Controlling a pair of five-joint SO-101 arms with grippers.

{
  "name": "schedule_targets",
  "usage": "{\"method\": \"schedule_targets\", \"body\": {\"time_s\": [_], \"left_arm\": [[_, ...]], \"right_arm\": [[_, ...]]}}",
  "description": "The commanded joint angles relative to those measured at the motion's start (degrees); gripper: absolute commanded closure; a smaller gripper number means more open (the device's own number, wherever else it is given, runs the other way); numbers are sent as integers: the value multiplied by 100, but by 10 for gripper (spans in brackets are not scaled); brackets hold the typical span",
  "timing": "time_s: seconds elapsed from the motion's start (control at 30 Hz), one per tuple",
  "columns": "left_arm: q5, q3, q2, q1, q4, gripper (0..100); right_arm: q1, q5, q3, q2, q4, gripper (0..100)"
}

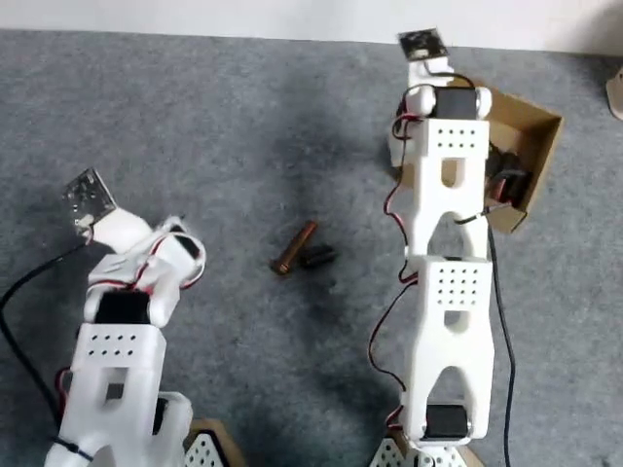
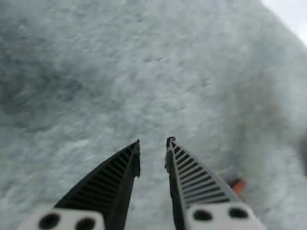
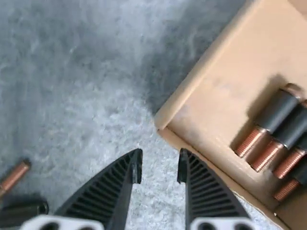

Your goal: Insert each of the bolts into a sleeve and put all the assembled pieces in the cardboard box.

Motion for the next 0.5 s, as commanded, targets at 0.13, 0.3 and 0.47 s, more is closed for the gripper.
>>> {"method": "schedule_targets", "body": {"time_s": [0.13,0.3,0.47], "left_arm": [[-677,488,-84,-435,18,902],[-905,778,-84,-681,18,902],[-905,804,-84,-734,26,902]], "right_arm": [[-119,369,22,-242,110,882],[-136,563,1235,-1042,110,882],[-418,1081,3073,-2211,75,882]]}}
